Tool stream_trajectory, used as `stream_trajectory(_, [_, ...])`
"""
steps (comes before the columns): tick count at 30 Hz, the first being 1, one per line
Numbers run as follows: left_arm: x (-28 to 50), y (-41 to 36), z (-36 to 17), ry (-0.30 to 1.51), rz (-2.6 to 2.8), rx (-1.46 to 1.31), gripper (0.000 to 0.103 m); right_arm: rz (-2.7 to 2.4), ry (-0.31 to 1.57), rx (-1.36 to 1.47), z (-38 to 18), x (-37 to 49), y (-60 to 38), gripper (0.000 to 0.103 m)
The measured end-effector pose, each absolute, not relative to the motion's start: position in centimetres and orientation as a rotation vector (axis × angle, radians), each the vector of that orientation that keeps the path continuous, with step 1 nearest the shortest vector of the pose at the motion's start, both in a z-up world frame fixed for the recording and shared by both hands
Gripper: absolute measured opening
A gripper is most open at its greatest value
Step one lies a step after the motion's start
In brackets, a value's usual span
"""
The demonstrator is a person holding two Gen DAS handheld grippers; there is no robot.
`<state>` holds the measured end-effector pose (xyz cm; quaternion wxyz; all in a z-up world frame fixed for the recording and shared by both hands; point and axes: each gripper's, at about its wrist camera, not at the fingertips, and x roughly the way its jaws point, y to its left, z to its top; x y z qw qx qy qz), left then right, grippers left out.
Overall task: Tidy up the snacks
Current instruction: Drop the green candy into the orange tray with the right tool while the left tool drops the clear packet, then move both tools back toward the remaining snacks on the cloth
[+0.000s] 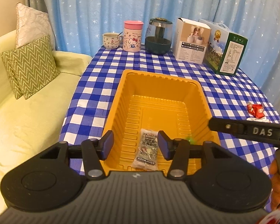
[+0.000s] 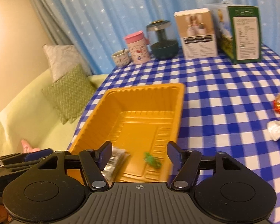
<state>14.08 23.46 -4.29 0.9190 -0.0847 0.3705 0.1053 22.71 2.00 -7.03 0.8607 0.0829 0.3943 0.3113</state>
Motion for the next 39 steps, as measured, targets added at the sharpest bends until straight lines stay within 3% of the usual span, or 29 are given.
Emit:
stream_trajectory(23, [9.9,14.1,0.5,0.704,0.160,-0.199,0.070,0.430,0.693,0.176,-0.2,16.5,-12.1,0.065])
stream_trajectory(39, [11.1,5.0,1.3,0.702,-0.016,-0.167,0.088,0.266,0.654,0.191,0.4,14.1,-21.7,0.065])
